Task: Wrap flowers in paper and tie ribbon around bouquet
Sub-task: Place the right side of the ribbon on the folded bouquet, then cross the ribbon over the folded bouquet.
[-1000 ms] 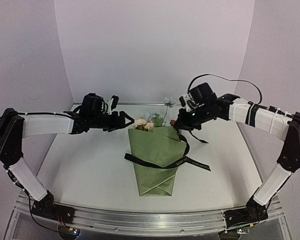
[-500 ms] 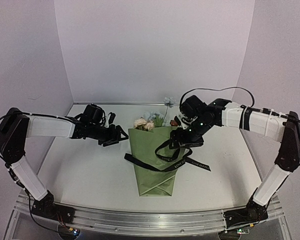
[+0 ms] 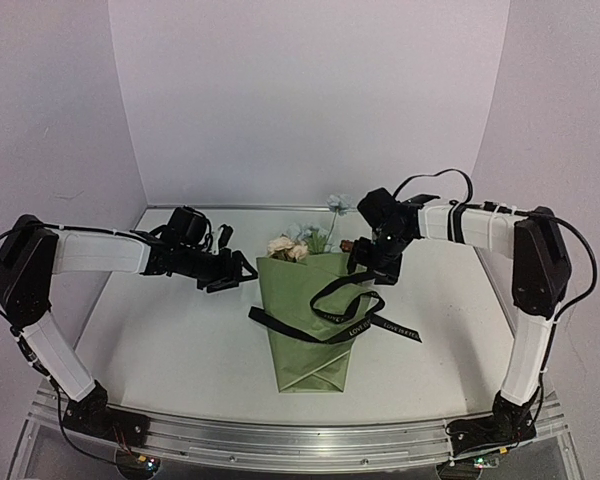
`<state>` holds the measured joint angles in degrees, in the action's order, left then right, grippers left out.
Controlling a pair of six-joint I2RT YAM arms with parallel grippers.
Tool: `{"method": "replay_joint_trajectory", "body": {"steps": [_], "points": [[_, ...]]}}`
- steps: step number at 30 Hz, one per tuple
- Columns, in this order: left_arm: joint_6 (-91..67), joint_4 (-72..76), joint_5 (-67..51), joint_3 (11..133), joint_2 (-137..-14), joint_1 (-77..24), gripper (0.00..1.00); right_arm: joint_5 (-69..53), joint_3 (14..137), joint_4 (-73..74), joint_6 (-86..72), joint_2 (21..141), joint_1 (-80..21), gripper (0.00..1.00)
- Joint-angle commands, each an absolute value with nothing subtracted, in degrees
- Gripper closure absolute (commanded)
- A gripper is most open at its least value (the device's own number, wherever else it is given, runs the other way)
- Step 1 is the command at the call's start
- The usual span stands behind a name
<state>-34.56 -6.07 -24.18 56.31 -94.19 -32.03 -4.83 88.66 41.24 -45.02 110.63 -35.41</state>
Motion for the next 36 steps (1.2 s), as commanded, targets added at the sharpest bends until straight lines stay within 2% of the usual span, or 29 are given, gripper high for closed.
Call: {"method": "replay_joint_trajectory", "body": {"steps": [1,7,13,16,19,26,32,36], "points": [[-33.58,-6.02,-25.48,58.29,-93.99,-31.9,0.34,-8.88,82.52,25.78,-55.33,112.09,-31.31,0.27],[-32.83,-7.0,-25.86,59.45,-94.79,-31.82,0.34,-11.67,77.32,11.55,-60.42,114.54,-28.32,0.17],[-32.47,-8.17,-26.05,61.05,-96.04,-31.82,0.34,-12.17,75.8,6.76,-64.09,116.37,-27.42,0.18],[-32.5,-8.47,-25.96,61.69,-96.35,-31.82,0.35,-12.22,75.42,5.67,-65.01,116.9,-26.88,0.26],[-32.51,-8.87,-26.01,62.27,-96.85,-31.82,0.35,-12.62,75.07,4.66,-65.64,116.91,-26.51,0.47],[-32.52,-9.17,-25.94,62.76,-97.34,-31.82,0.36,-13.4,74.97,4.58,-64.47,115.6,-26.29,0.77],[-32.45,-9.05,-26.2,63.0,-97.68,-31.84,0.37,-14.21,74.87,4.74,-63.92,114.87,-26.28,0.97],[-32.45,-9.03,-26.37,62.97,-97.92,-31.82,0.38,-14.34,74.62,5.26,-63.05,113.66,-26.29,1.0]]}}
